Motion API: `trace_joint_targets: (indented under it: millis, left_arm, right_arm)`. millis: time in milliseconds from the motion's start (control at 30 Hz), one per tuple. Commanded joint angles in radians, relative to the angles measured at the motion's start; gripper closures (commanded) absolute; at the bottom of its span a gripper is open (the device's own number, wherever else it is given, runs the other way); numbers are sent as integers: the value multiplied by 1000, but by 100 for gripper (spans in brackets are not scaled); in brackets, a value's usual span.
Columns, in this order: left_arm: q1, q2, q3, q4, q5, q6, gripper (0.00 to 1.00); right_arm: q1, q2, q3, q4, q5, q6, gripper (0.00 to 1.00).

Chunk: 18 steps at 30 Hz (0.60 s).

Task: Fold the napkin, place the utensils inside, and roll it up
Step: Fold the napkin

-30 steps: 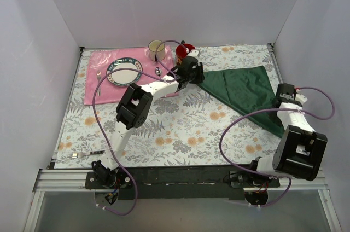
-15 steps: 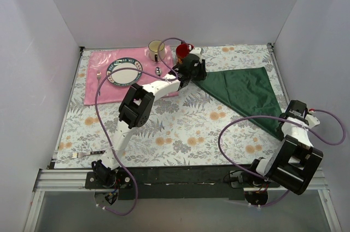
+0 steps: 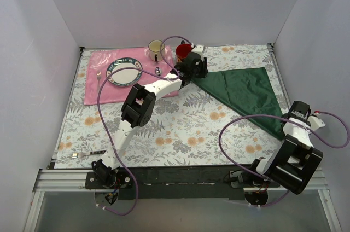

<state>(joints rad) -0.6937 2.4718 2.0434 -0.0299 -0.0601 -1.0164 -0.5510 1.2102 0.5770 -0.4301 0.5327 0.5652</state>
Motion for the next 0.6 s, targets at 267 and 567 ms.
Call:
trace_joint_targets:
  millis: [267, 567]
  left_arm:
    - [19, 6, -11, -8, -73, 140, 74]
    - [28, 41, -20, 7, -196, 312, 81]
  right_arm:
    - [206, -58, 89, 59, -28, -70, 72]
    - [347, 84, 221, 17, -56, -56, 71]
